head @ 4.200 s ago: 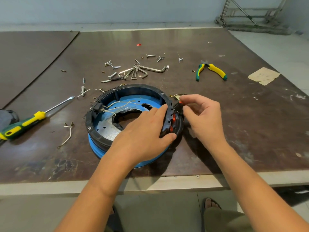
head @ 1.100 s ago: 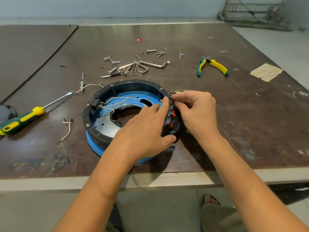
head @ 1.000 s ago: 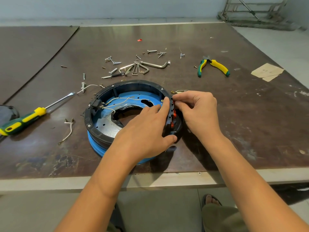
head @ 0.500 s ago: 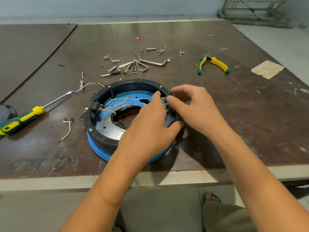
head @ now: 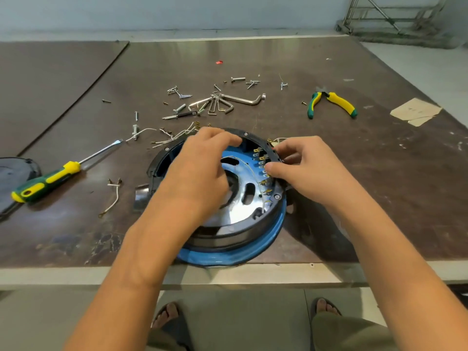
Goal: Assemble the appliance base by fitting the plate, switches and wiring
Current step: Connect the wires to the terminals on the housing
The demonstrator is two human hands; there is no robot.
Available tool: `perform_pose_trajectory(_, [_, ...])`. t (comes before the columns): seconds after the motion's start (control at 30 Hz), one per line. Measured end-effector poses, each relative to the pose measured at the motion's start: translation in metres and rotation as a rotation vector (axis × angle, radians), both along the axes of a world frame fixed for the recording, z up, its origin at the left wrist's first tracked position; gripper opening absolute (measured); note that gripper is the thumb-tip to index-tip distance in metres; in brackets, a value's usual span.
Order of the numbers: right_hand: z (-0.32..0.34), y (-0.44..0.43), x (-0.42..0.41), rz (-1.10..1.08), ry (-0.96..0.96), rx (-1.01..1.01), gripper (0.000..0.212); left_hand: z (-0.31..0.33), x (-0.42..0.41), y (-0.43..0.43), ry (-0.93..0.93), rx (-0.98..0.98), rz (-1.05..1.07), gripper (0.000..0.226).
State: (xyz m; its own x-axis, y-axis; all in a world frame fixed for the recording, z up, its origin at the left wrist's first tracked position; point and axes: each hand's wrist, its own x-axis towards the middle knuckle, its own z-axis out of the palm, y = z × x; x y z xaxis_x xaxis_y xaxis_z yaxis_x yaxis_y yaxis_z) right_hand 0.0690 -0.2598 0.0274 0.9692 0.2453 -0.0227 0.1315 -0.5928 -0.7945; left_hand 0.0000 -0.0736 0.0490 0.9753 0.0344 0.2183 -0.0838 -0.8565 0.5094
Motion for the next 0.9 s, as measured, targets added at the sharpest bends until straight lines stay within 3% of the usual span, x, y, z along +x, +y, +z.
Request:
perform_pose_trajectory(0.1, [-0.001, -0.005, 0.002, 0.069, 0.038, 0.12, 0.025, -0.006, 0.004, 0.013, 0.055, 0.213, 0.037, 0.043])
perform_pose_trajectory(0.2, [-0.002, -0.007, 0.005, 0.196, 0.082, 0.214, 0.029, -0.011, 0.005, 0.021, 0.102, 0.277, 0.041, 0.038])
perform_pose_trajectory(0.3, [-0.007, -0.003, 0.009, 0.232, -0.006, 0.151, 0.03, -0.014, 0.004, 0.024, 0.172, 0.326, 0.031, 0.033])
perform_pose_trajectory(0.5, [-0.004, -0.005, 0.011, 0.039, -0.292, -0.011, 0.031, -0.014, 0.003, 0.02, 0.223, 0.374, 0.181, 0.018])
perform_pose_trajectory(0.7, [0.009, -0.011, -0.001, 0.257, -0.194, -0.31, 0.062, -0.011, 0.008, 0.019, 0.215, 0.32, 0.255, 0.021])
perform_pose_trajectory(0.9, [0.001, -0.001, -0.003, 0.146, -0.347, -0.311, 0.049, -0.005, 0.004, 0.023, 0.229, 0.273, 0.233, 0.014])
